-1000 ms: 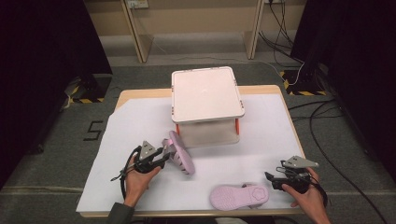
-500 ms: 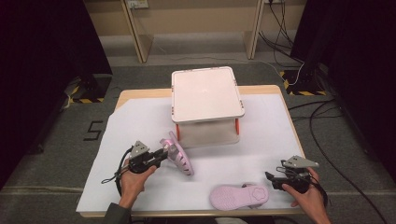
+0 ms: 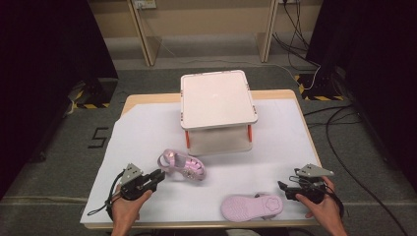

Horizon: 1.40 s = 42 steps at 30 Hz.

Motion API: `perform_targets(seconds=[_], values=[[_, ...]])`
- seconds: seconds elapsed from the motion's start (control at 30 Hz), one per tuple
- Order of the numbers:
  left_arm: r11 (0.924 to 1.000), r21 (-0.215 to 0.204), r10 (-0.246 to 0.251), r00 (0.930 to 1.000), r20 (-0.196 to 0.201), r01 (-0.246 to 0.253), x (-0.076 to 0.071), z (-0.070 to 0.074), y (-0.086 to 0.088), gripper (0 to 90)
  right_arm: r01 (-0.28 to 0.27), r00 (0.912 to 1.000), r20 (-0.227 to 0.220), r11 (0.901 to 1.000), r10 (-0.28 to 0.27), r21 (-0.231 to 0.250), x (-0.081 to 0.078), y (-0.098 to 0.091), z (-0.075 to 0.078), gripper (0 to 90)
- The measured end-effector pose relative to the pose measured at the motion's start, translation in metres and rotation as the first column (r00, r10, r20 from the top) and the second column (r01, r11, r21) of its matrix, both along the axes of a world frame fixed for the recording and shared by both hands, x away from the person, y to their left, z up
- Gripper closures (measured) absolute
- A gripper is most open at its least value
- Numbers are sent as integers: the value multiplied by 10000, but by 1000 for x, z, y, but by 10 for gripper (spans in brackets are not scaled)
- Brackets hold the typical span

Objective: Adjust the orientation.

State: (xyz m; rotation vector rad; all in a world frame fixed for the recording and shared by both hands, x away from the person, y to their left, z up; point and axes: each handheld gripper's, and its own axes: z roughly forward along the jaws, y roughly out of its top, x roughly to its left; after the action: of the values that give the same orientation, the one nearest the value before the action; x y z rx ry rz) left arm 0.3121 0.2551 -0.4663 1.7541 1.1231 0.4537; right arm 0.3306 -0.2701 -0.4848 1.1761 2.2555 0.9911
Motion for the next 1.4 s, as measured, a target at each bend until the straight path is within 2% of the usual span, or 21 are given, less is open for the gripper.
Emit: perform_targets(seconds=[0.07, 0.13, 0.17, 0.23, 0.27, 0.4, 0.47, 0.5, 0.7, 0.8, 0.83, 0.87, 0.9, 1.0, 1.07, 1.1, 1.17, 1.2, 1.3, 1.37, 1.4], values=[[9995, 297, -81, 9997, 244, 74, 6, -1, -3, 688, -13, 10000, -1, 10000, 13, -24, 1, 0, -1, 202], [9989, 460, -125, 9996, 262, 113, 8, 0, -4, 666, 30, 10000, -70, 10000, -30, -2, 1, -1, -1, 201], [9972, 650, -398, 9981, 463, 367, 14, 0, -9, 646, 32, 10000, -72, 10000, -32, 5, 1, -1, -1, 202], [9961, 774, -450, 9979, 474, 412, 17, 0, -12, 601, 16, 10000, -33, 10000, -16, 4, 1, -1, 0, 201], [9945, 934, -526, 9970, 560, 472, 19, 0, -15, 601, 16, 10000, -33, 10000, -16, 4, 1, -1, 0, 201], [9857, 1460, -967, 9918, 830, 838, 33, 3, -29, 504, 48, 10000, -51, 10000, -48, 27, 0, -1, -1, 202], [9838, 1546, -1047, 9907, 864, 905, 37, 3, -31, 492, 19, 10000, -23, 10000, -19, 9, 0, -2, -1, 201], [9799, 1671, -1248, 9883, 881, 1088, 44, 4, -36, 477, 19, 10000, -39, 10000, -18, 20, 0, -2, -1, 201], [9752, 1652, -1615, 9840, 757, 1473, 59, 2, -39, 476, 25, 9999, -97, 10000, -25, 11, 0, -1, -1, 201], [9612, 2085, -1967, 9787, 583, 1808, 67, 0, -40, 495, -14, 10000, -89, 10000, 14, -36, 0, -1, -1, 201], [9589, 2018, -2118, 9764, 412, 1995, 71, -1, -40, 560, -36, 9999, -98, 10000, 35, -10, 0, -1, -2, 201], [9589, 2018, -2118, 9764, 412, 1995, 71, -1, -40, 616, -36, 9999, -98, 10000, 35, -10, 0, -1, -2, 201], [9582, 2053, -2103, 9770, 346, 1990, 73, -1, -40, 616, -44, 9999, -94, 10000, 43, -17, 0, -1, -2, 201], [9668, 1722, -1907, 9816, -50, 1886, 72, 3, -39, 721, -32, 9999, -118, 10000, 32, -20, 0, -1, -2, 202], [9665, 1829, -1783, 9836, -268, 1802, 63, 8, -45, 766, -52, 10000, -64, 10000, 52, -33, 1, -2, -2, 201], [9691, 1703, -1750, 9840, -344, 1783, 60, 10, -46, 771, 14, 9999, -138, 10000, -14, 33, 1, -1, -2, 201], [9765, 1193, -1709, 9822, -775, 1793, 51, 15, -51, 772, -22, 9999, -120, 10000, 22, 17, 1, -1, -2, 201], [9765, 1193, -1709, 9822, -775, 1793, 51, 15, -51, 769, -22, 9999, -120, 10000, 22, 17, 1, -1, -2, 201], [9775, 1077, -1705, 9800, -1022, 1813, 37, 20, -56, 765, -4, 10000, -94, 10000, 4, -8, 1, -2, -2, 201], [9798, 566, -1827, 9732, -1396, 1920, 25, 22, -57, 756, 2, 10000, -90, 10000, -2, 5, 1, -2, -1, 201], [9798, 566, -1827, 9732, -1396, 1920, 25, 22, -57, 756, 2, 10000, -90, 10000, -2, 5, 1, -2, -1, 201]])
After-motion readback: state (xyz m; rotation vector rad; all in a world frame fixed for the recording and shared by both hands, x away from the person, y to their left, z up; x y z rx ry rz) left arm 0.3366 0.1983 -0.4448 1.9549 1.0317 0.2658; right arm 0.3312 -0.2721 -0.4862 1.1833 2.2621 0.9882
